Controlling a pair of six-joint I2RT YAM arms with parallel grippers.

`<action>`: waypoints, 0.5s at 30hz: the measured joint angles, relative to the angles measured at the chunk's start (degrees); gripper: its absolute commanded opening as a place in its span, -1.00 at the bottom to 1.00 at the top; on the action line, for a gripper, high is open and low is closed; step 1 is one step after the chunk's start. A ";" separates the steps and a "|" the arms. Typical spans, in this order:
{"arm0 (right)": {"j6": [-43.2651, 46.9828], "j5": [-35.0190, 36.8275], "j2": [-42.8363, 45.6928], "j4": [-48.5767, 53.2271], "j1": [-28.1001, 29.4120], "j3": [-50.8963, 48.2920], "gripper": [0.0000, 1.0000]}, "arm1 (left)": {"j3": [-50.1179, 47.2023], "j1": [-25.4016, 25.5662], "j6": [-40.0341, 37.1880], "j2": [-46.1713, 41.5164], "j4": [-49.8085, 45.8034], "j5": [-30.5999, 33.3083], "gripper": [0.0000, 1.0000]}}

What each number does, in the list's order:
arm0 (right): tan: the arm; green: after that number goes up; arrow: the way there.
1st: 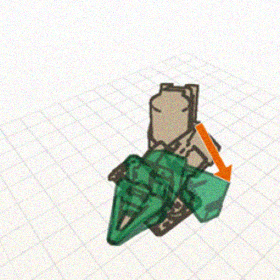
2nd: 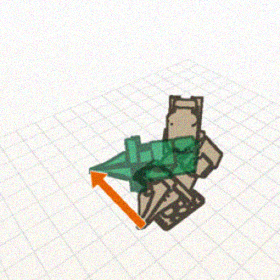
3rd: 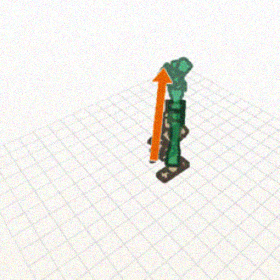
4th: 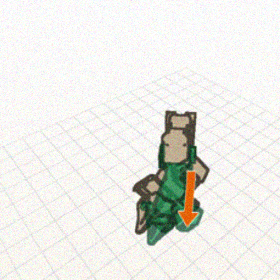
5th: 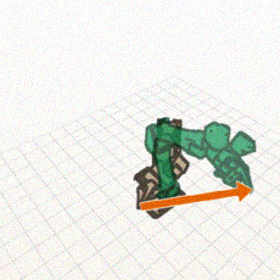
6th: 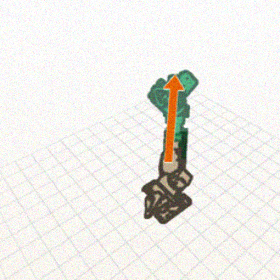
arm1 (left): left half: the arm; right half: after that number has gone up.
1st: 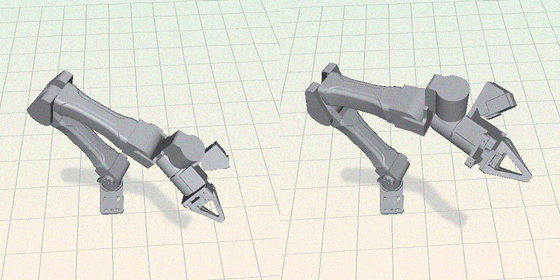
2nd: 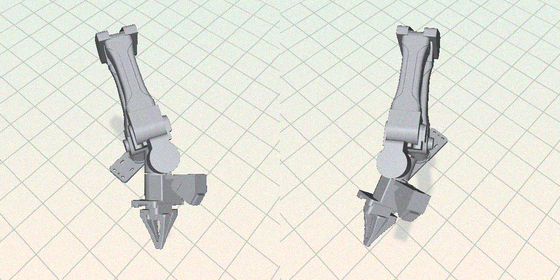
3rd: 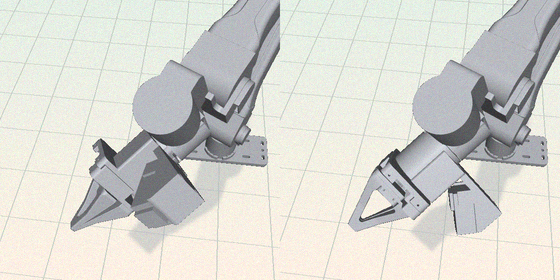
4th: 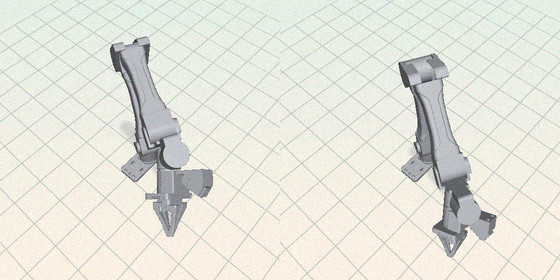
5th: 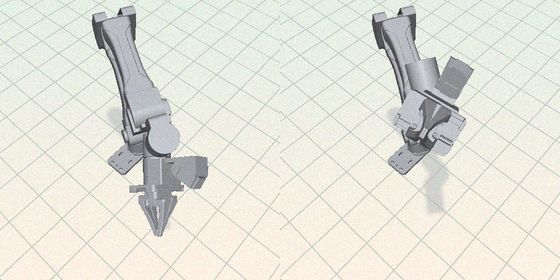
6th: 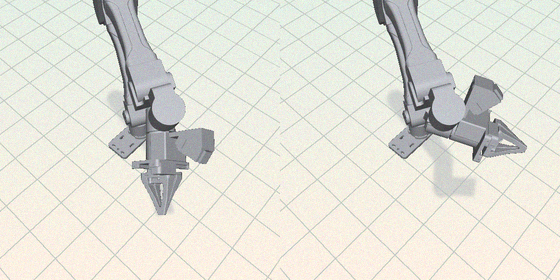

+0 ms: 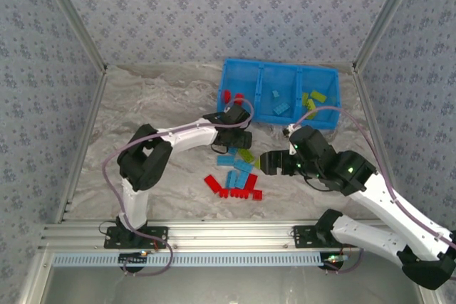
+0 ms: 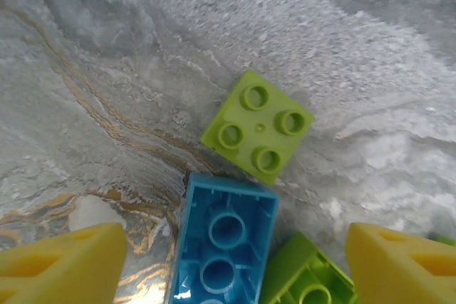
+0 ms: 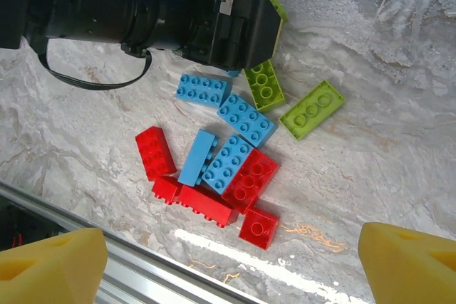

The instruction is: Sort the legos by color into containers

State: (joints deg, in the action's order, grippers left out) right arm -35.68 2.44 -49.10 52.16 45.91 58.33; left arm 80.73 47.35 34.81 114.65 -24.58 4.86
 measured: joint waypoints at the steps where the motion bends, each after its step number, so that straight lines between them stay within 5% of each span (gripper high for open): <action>1: -0.15 0.24 -0.02 0.17 0.00 -0.13 0.89 | 0.15 0.00 -0.15 0.70 -0.04 0.15 0.37; 15: -0.63 1.51 -0.17 0.39 0.00 -0.44 0.90 | 0.09 -0.11 -0.42 1.95 -0.63 3.32 -0.52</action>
State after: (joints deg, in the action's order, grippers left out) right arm -36.32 3.95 -49.28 52.56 45.91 57.89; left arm 80.82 47.24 34.39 116.60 -25.21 8.19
